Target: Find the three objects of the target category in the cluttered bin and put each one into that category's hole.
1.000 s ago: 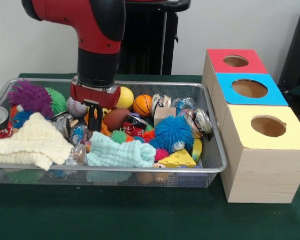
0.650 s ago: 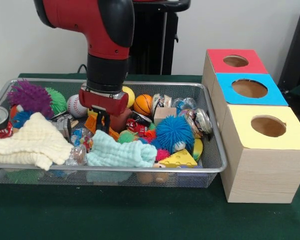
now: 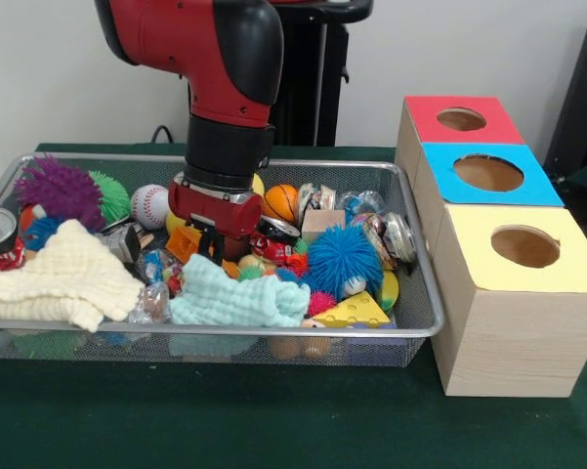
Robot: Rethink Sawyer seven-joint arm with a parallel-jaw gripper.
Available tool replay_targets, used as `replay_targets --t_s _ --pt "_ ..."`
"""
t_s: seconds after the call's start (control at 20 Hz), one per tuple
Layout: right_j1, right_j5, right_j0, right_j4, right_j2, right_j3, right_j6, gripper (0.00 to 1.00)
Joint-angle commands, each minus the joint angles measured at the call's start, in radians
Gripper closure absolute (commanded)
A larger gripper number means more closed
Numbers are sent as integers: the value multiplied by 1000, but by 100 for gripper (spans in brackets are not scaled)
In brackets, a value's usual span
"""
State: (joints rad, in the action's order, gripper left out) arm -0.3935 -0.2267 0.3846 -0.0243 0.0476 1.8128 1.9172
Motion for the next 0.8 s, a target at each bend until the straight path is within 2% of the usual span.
replay_targets --t_s 0.05,0.3,0.4,0.55,0.8 --pt "120 147 -41 -41 -128 162 218 100" --pt "99 194 -33 -51 -127 171 182 100" --pt "56 254 -55 -75 -104 188 173 100" --pt "-35 397 -105 -122 -51 217 162 100" --pt "-87 511 -145 -136 2 209 138 100"
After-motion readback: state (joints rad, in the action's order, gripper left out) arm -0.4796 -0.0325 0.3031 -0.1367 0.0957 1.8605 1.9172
